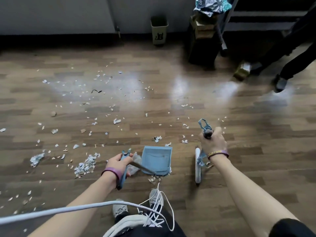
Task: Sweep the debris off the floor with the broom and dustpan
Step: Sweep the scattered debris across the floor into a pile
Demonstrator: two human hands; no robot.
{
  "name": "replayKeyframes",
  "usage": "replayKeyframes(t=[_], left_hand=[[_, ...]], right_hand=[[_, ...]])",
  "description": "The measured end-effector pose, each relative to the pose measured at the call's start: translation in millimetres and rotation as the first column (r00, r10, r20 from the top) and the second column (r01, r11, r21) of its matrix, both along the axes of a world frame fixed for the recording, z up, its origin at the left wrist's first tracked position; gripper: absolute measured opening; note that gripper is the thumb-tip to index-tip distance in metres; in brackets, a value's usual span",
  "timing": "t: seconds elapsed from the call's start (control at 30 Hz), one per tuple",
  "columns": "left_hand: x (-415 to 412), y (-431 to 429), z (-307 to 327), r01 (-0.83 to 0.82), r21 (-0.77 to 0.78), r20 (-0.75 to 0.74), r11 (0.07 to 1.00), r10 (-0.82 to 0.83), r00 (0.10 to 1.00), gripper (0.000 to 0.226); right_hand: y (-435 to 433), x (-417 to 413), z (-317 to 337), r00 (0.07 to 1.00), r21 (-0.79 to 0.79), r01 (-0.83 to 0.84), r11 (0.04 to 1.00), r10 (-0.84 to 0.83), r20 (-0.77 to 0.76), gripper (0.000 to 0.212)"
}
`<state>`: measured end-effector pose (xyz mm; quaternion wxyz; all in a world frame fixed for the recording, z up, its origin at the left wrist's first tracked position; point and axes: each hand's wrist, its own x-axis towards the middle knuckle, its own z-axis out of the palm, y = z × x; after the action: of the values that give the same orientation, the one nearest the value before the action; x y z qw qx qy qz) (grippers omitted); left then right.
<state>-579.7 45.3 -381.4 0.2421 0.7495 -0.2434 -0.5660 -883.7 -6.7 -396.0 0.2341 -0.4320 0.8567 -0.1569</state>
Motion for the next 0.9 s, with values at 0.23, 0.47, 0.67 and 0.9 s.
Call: replayKeyframes(t=[0.23,0.47,0.67,0.9], left_hand=[[11.9,4.8,-17.6,0.015,0.035,0.040,0.999,-0.016,0.999,0.010],[61.7,9.1,-29.3,-0.013,0.084,0.079,0.996,0.006,0.997,0.014],[129.7,3.3,-47.2,0.048,0.086,0.099,0.995,-0.057,0.993,0.022],[245.6,-22.4,-64.8,0.161,0.134,0.007,0.978,-0.164,0.987,0.024]], right_hand=[[-33.0,35.2,-26.3,0.978,0.293,-0.191,0.937,0.155,0.143,0.045],[-45.5,99.7,-47.2,0.896,0.429,-0.443,0.787,0.408,0.177,0.034],[-64.7,152.7,-66.4,0.980,0.408,-0.194,0.892,0.191,0.049,0.048],[-89.1,317.8,-91.7,0.994,0.371,-0.111,0.922,0.103,0.040,0.052]])
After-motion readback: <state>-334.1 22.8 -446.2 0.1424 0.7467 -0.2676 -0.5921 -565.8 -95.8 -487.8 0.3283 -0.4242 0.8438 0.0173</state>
